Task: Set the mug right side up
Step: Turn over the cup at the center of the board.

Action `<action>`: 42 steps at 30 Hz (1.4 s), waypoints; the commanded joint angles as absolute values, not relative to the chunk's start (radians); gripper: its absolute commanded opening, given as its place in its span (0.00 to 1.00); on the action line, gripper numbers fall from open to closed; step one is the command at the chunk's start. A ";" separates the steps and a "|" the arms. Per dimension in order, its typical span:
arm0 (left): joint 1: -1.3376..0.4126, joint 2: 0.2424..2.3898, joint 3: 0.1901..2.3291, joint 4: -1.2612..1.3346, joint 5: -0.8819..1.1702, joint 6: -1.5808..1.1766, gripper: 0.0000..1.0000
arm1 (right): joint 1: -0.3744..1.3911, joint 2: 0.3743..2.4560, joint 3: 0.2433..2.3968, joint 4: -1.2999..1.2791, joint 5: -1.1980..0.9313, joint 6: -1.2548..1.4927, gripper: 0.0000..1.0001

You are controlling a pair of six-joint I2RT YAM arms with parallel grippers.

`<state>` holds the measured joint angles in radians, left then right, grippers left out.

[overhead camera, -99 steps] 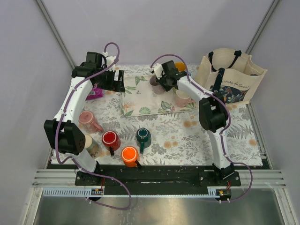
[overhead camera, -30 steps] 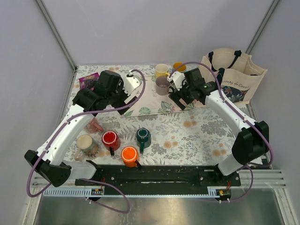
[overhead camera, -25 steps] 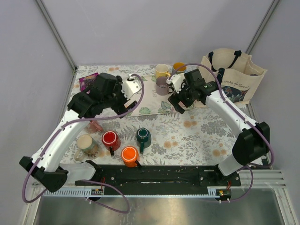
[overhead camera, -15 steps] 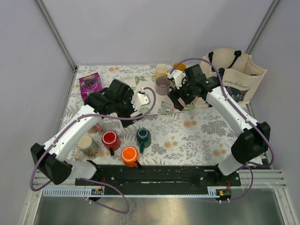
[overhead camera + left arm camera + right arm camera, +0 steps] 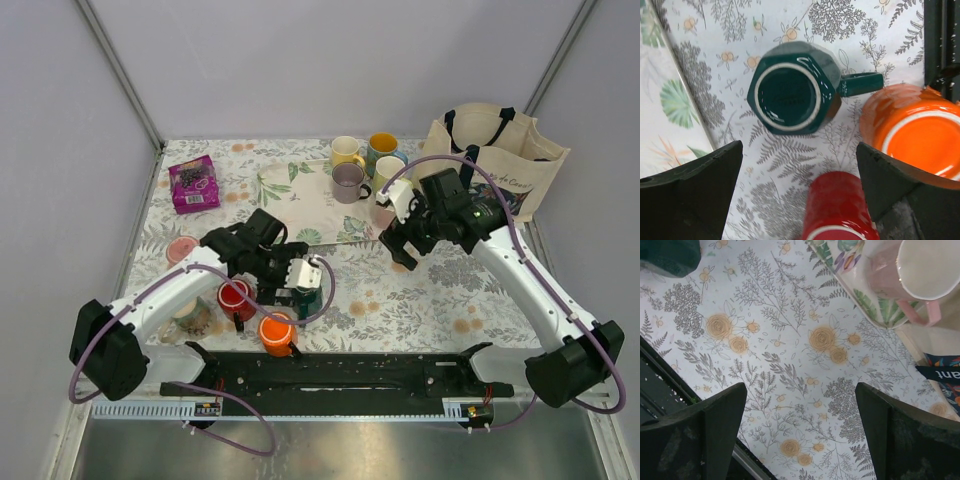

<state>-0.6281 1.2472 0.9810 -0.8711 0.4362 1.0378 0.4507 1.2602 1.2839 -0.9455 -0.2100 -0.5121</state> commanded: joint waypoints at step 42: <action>-0.718 1.594 1.321 -0.564 0.299 0.037 0.94 | 0.433 1.008 0.965 -0.672 -0.525 -0.525 1.00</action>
<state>-0.7193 1.6539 1.2789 -0.5953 0.3637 0.1173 0.4374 1.1439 1.0649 -0.8753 -0.4274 -0.4587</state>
